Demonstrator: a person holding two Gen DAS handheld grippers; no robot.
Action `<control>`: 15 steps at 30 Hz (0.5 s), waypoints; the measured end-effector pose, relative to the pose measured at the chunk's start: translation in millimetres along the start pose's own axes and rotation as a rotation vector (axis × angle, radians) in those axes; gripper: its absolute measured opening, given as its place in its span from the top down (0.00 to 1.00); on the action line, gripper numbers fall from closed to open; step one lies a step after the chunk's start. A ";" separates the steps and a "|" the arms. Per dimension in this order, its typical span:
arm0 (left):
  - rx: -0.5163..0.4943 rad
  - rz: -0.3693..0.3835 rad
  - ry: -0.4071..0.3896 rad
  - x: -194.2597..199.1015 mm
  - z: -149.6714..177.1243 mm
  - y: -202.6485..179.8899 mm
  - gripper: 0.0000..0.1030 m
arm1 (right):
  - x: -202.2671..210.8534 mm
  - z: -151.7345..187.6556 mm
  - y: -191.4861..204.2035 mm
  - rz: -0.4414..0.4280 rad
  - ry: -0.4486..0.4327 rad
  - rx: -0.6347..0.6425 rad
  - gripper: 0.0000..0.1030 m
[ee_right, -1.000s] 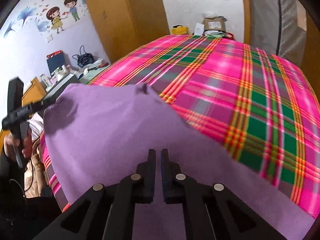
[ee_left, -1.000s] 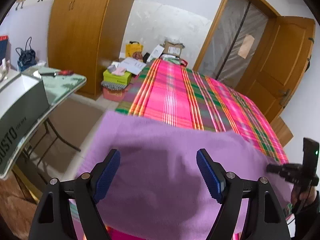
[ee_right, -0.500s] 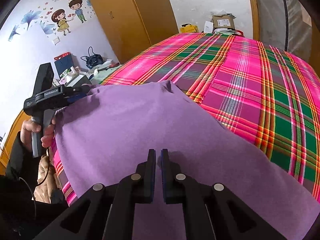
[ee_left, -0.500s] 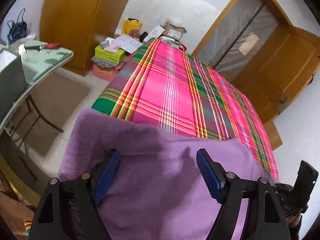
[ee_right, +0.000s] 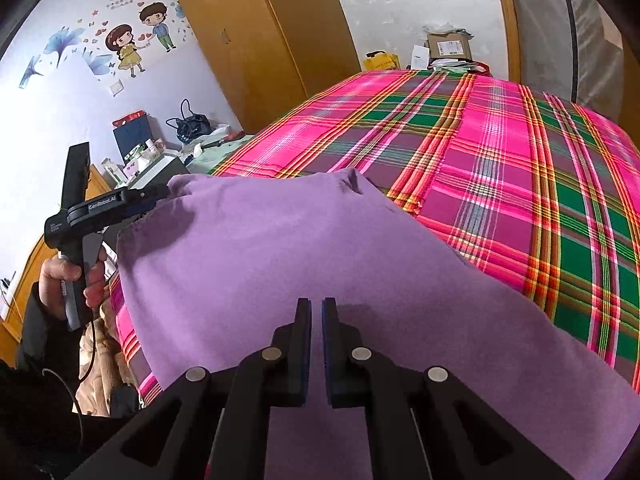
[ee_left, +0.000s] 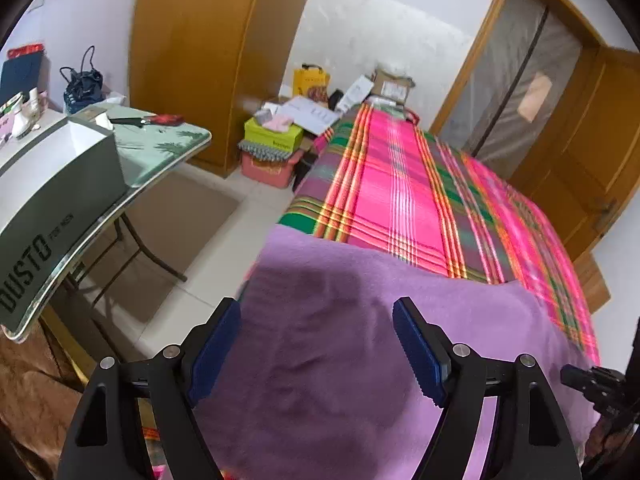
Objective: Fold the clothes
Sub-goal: 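Open the right gripper and lift it off the sweatshirt, then move the open left gripper to the edge of the folded lilac sweatshirt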
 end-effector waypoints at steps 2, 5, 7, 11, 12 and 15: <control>0.046 0.009 -0.006 6.8 7.4 15.4 0.22 | 0.6 0.5 0.2 -0.002 -0.002 -0.001 0.95; 0.130 0.007 0.018 10.2 22.4 42.7 0.22 | 0.5 1.8 1.6 -0.008 -0.004 -0.004 0.95; 0.193 0.004 0.031 13.3 33.5 60.7 0.22 | -0.3 2.7 3.0 -0.011 -0.003 -0.004 0.95; 0.298 0.028 0.020 21.0 42.0 81.1 0.22 | -4.5 3.5 5.0 -0.020 0.005 0.002 0.95; 0.307 0.035 0.018 22.9 42.6 81.1 0.23 | -5.4 3.4 5.6 -0.022 0.007 0.003 0.95; 0.297 0.059 0.011 29.8 43.8 69.4 0.23 | -6.8 3.8 7.4 -0.027 0.009 0.004 0.95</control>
Point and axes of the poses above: each gripper's, at about its wrist camera, not at the fingertips, and x roughly against the way its jaws point, y to its left, z to its underside, the point moved 4 cm from there along -x, roughly the way its jaws point, and after that the axes turned 5 degrees about -x, right-handed, at the moved point
